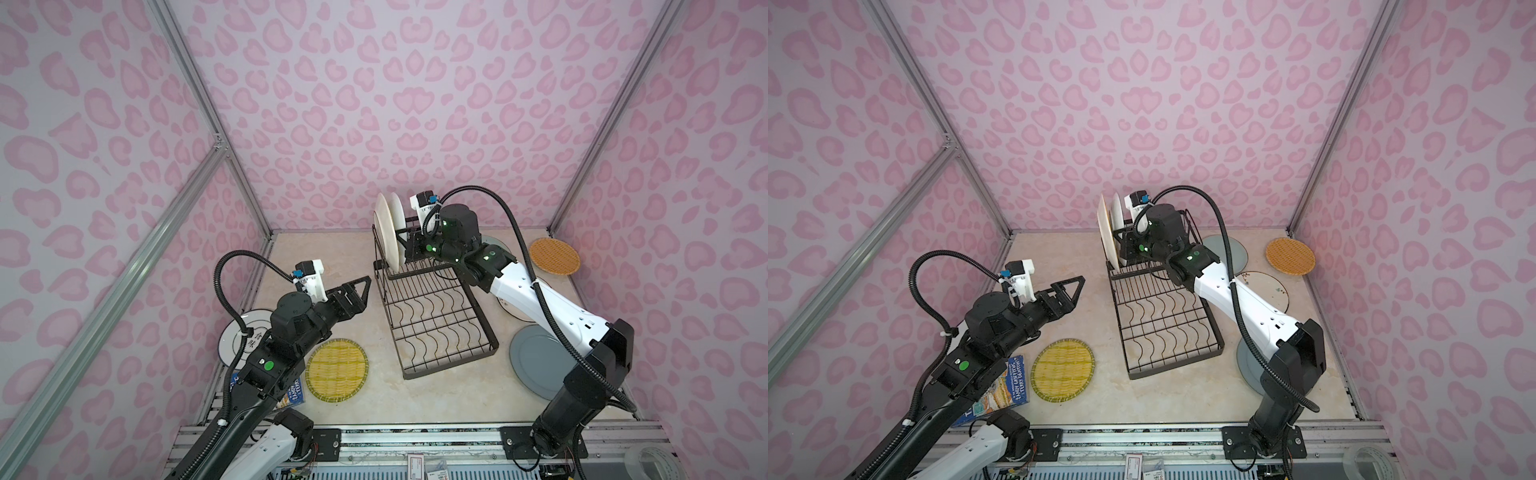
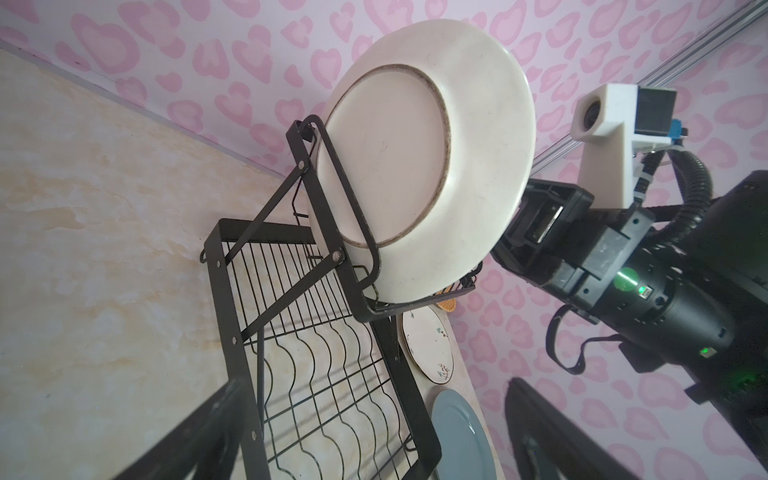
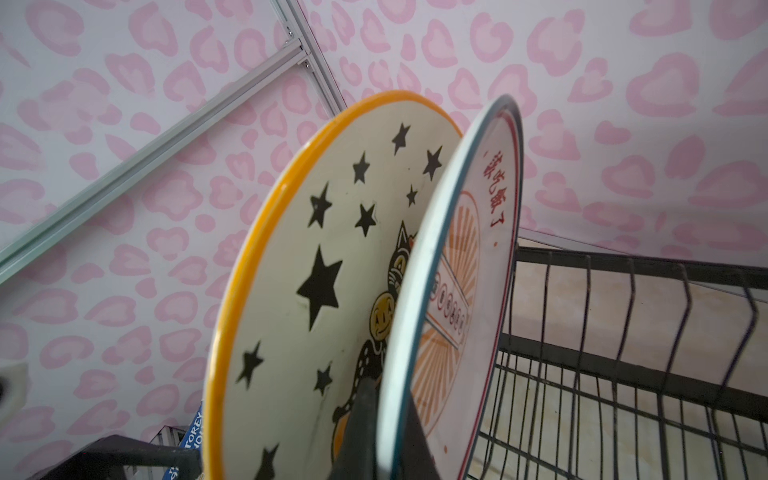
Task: Load the plates into the dish rack
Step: 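Push the sunburst plate down into the rack slot and open the right gripper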
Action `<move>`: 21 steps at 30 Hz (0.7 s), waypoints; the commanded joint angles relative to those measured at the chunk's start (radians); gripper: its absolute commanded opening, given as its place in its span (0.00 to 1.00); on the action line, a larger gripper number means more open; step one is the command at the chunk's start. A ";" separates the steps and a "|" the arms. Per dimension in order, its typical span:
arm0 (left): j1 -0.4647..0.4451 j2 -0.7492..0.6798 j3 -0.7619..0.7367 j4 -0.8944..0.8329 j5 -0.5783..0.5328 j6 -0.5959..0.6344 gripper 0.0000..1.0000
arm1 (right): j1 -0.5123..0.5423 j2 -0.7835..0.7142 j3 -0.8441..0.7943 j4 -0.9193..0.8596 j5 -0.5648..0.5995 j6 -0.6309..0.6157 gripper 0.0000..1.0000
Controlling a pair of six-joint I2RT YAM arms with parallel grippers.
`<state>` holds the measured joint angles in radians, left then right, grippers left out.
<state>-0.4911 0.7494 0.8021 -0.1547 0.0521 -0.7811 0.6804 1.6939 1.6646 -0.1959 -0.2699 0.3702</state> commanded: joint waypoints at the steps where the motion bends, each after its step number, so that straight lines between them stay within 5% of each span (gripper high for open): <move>1: -0.001 0.008 0.016 0.020 -0.012 -0.010 0.97 | -0.002 0.011 -0.006 0.026 0.024 -0.018 0.00; 13: -0.013 0.044 0.034 0.035 -0.030 -0.025 0.97 | -0.003 0.018 -0.003 -0.035 -0.005 -0.070 0.00; 21: -0.019 0.015 0.028 0.029 -0.047 -0.019 0.97 | 0.002 0.021 0.059 -0.088 -0.050 -0.084 0.16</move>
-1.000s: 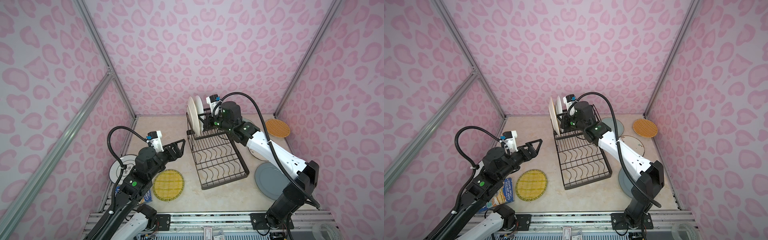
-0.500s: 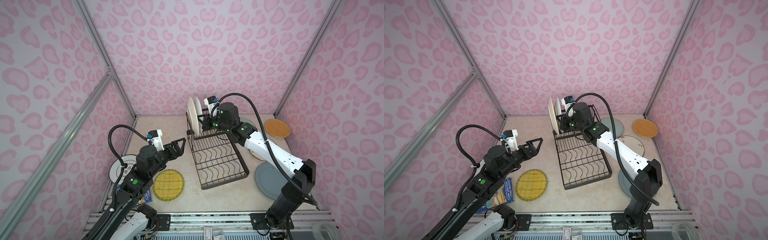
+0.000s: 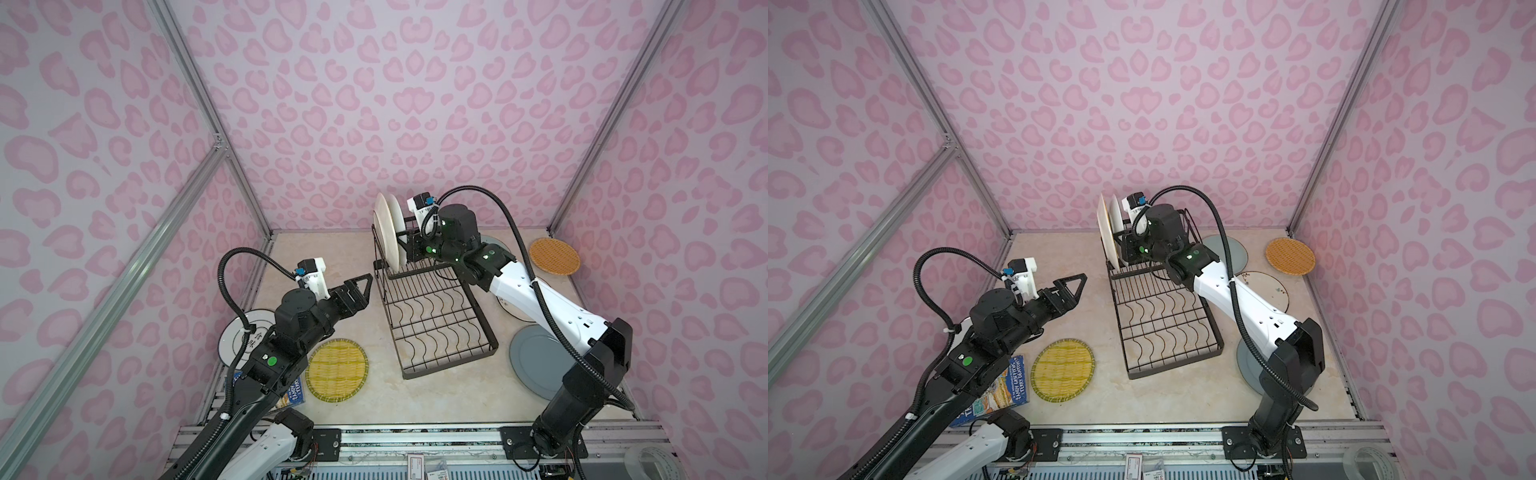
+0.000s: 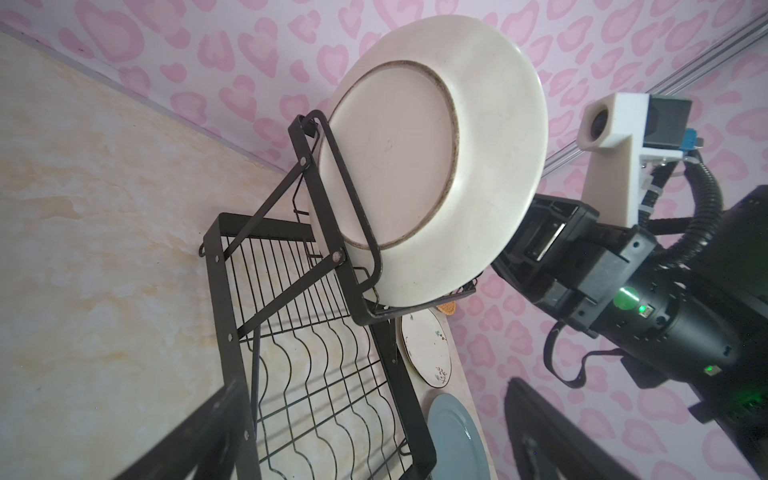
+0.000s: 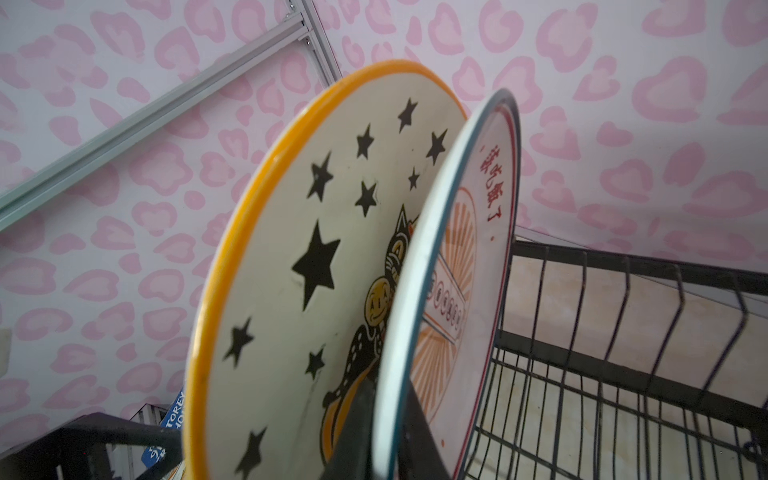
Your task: Load the plates into the dish rack
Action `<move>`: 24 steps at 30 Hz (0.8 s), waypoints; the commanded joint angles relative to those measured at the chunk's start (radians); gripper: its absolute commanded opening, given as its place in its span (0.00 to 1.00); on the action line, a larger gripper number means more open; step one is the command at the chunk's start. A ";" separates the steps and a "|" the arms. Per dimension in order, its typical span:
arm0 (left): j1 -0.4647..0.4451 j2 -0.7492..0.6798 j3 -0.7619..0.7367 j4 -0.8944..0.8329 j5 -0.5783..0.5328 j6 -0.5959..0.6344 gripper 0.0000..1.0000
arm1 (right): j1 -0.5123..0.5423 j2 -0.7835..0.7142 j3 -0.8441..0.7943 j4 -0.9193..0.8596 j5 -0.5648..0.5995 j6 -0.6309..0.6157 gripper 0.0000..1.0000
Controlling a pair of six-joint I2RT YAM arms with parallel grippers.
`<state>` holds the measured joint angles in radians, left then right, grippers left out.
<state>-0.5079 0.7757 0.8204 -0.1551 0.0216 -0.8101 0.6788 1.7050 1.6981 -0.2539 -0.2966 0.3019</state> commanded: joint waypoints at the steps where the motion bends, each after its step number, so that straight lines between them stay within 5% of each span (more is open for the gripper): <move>1: -0.001 -0.017 0.011 0.022 -0.021 0.014 0.97 | 0.005 0.010 0.032 -0.036 -0.024 -0.015 0.17; 16: -0.001 -0.065 0.056 -0.172 -0.066 0.059 0.98 | 0.011 0.008 0.140 -0.139 0.031 -0.002 0.31; 24: -0.009 -0.030 0.064 -0.315 -0.045 0.062 0.98 | -0.026 -0.195 0.005 -0.139 0.125 -0.038 0.49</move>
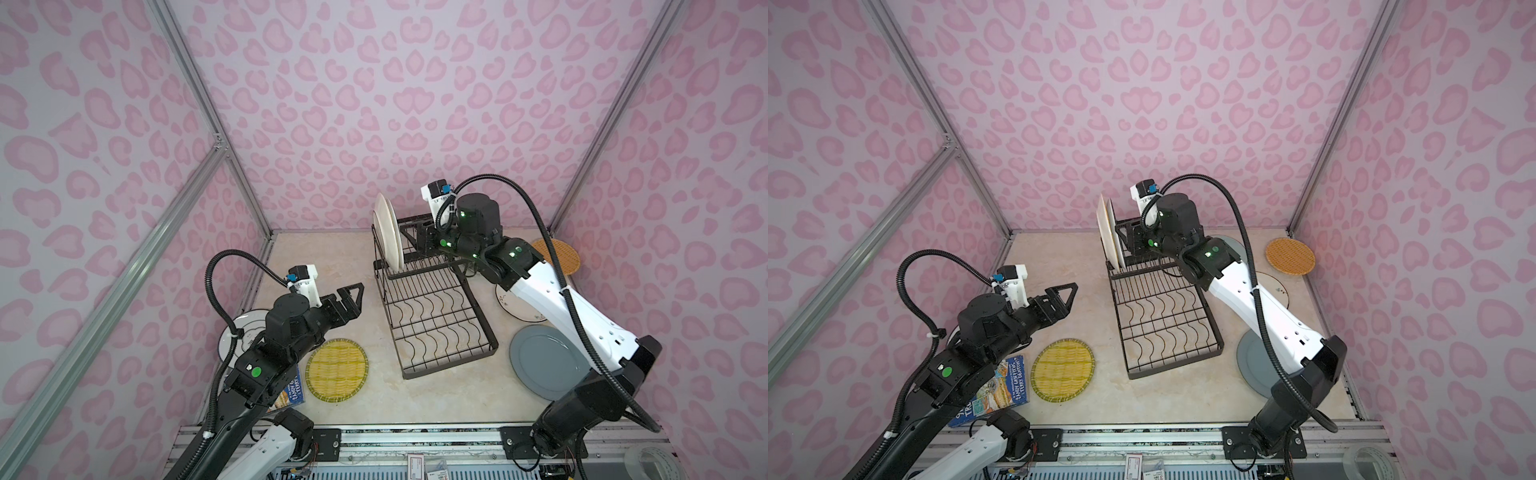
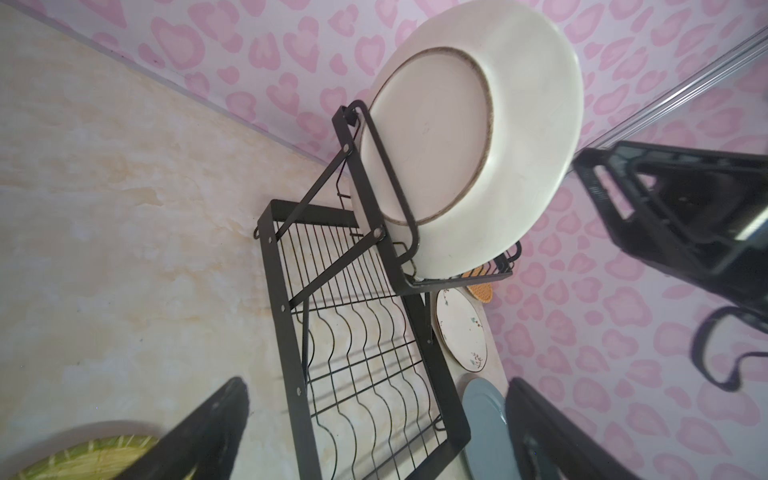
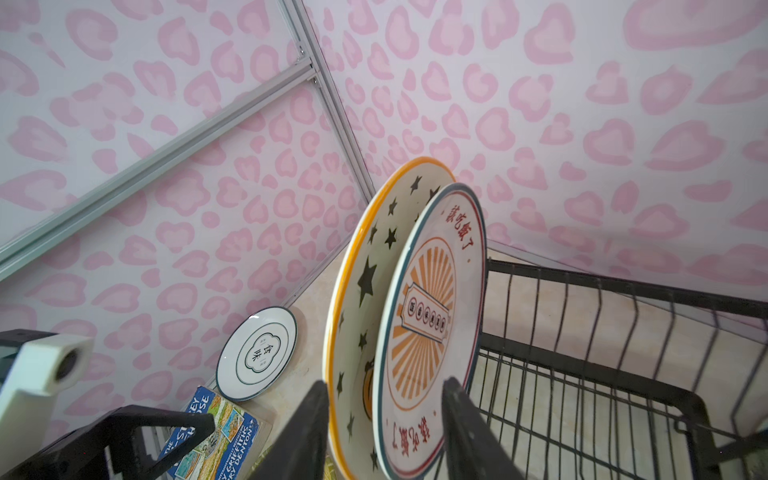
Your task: Load the plates into the dish rack
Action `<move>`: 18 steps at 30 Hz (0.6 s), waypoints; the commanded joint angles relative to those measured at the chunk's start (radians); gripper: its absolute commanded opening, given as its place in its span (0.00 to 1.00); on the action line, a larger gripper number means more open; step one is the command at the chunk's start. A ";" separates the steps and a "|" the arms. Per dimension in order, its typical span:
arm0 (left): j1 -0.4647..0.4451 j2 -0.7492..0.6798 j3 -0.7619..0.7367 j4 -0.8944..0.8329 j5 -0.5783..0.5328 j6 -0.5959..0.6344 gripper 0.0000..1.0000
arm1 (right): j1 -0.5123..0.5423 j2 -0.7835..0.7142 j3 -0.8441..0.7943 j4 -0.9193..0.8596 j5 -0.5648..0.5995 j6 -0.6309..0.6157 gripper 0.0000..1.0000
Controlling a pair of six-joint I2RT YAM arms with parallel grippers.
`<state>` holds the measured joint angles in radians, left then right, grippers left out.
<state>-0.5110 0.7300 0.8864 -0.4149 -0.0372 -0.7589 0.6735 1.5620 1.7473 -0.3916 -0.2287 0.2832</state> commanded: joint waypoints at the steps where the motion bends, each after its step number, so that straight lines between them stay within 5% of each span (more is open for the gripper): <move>1: -0.017 0.028 -0.015 -0.049 0.016 0.004 0.98 | -0.045 -0.093 -0.086 -0.001 0.058 -0.016 0.50; 10: -0.256 0.267 -0.043 -0.015 -0.215 -0.076 0.98 | -0.314 -0.514 -0.657 0.032 0.062 0.090 0.65; 18: -0.357 0.522 -0.051 0.080 -0.296 -0.262 0.94 | -0.444 -0.572 -1.024 0.112 -0.035 0.157 0.74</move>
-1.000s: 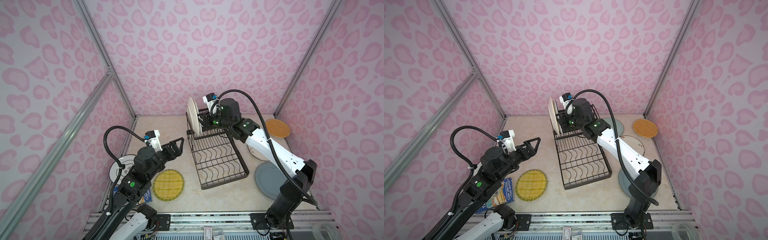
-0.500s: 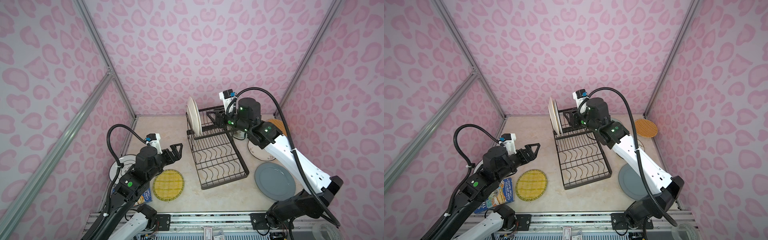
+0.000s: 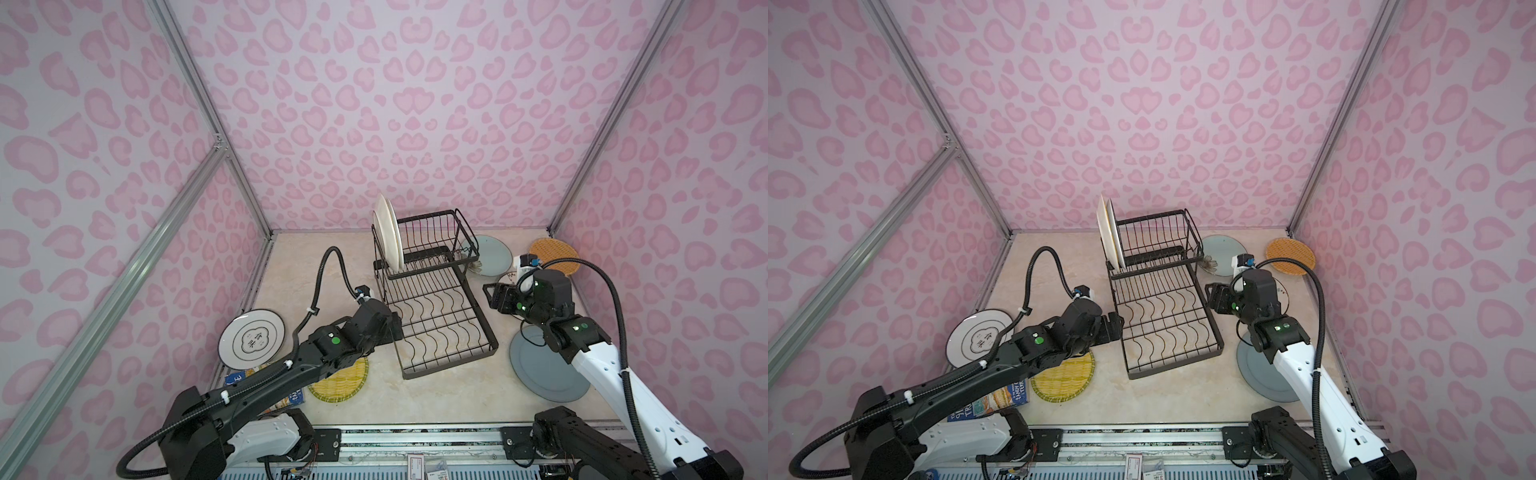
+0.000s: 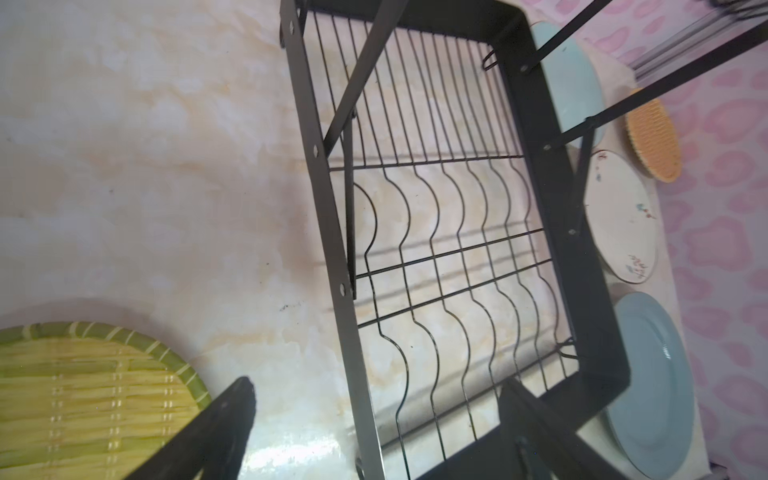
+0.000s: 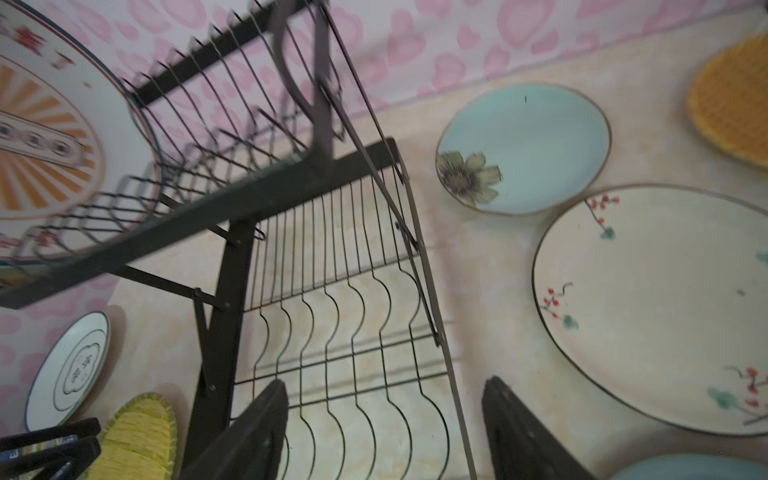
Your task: Load the plates into the dish rack
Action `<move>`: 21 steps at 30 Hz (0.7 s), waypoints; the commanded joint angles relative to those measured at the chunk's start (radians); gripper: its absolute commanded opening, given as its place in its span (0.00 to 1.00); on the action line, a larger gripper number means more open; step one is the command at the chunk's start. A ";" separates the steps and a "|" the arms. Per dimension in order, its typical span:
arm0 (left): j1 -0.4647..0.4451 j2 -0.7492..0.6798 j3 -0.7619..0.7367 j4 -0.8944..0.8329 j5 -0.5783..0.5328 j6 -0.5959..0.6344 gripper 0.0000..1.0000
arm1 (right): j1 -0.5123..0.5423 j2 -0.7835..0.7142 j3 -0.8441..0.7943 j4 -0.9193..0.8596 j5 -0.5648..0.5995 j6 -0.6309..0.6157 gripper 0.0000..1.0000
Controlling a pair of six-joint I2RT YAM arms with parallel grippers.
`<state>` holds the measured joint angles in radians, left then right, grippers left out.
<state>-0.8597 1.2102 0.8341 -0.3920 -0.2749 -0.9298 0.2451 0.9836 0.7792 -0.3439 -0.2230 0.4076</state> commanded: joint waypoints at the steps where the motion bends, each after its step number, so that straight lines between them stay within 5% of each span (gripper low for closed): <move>1: -0.010 0.059 -0.008 0.081 -0.054 -0.100 0.95 | -0.018 0.010 -0.076 0.073 -0.037 0.037 0.74; 15: -0.011 0.311 0.086 0.061 -0.127 -0.140 0.82 | -0.049 0.234 -0.229 0.240 -0.114 0.082 0.78; 21: 0.023 0.350 0.077 0.070 -0.103 -0.149 0.64 | -0.042 0.249 -0.267 0.287 -0.149 0.118 0.77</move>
<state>-0.8440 1.5501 0.9051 -0.3202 -0.3637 -1.0721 0.1974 1.2247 0.5259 -0.1078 -0.3431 0.5026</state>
